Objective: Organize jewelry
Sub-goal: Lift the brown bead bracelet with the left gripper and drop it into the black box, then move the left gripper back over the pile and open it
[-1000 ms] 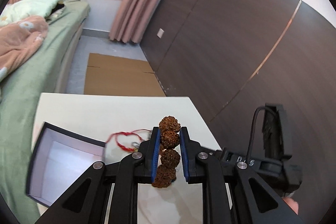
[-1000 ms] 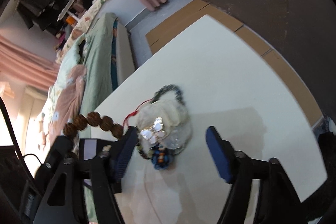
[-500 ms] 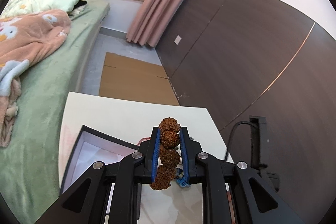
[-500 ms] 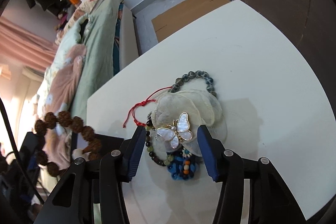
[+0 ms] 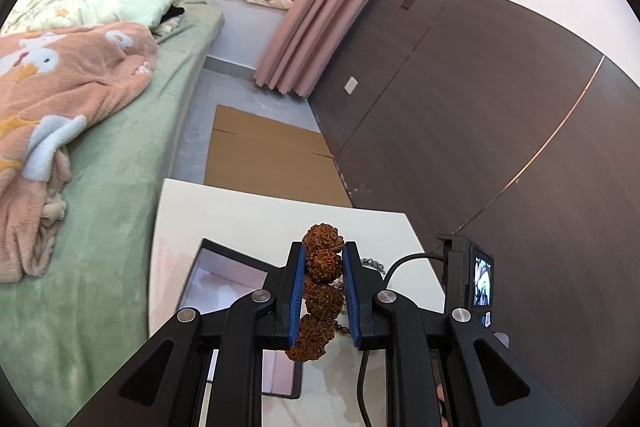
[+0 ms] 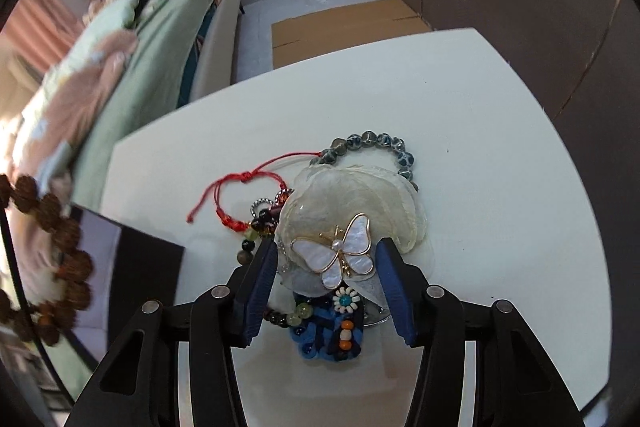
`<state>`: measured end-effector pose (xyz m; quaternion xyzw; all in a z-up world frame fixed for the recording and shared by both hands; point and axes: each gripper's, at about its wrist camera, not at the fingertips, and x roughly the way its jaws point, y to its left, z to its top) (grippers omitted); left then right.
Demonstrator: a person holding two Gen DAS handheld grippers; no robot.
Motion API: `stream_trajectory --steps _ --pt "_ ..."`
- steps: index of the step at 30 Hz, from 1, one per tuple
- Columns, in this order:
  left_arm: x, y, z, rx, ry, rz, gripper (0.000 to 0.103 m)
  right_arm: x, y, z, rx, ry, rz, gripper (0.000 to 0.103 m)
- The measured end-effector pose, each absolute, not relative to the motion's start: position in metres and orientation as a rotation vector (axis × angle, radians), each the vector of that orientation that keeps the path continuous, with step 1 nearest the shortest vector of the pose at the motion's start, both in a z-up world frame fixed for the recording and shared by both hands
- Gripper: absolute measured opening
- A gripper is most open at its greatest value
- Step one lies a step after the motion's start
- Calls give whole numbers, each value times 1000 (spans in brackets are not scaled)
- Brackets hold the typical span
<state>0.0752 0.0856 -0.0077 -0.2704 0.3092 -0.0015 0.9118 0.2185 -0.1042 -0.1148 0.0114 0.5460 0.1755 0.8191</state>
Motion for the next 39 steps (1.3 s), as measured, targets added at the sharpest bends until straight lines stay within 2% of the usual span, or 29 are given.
stream_trajectory --steps 2,10,21,23,25,27,28,39 --pt "73 89 -8 -559 637 5 19 216 -102 -114 -11 1151 354 34" --pt "58 94 -7 -556 643 35 19 206 -131 -95 147 1149 419 34" --pt "56 105 -18 -576 653 51 19 173 -141 -64 313 1027 567 34" --pt "58 107 -21 -600 678 43 24 169 -138 -60 329 1011 596 34" --pt "59 107 -24 -610 698 47 34 165 -133 -56 335 996 624 34" --pt "56 107 -23 -615 693 62 56 164 -129 -56 340 991 641 34" --pt "54 107 -22 -615 687 66 60 162 -128 -55 345 990 654 34" --pt "37 131 -11 -648 637 151 62 157 -84 -54 414 993 820 34"
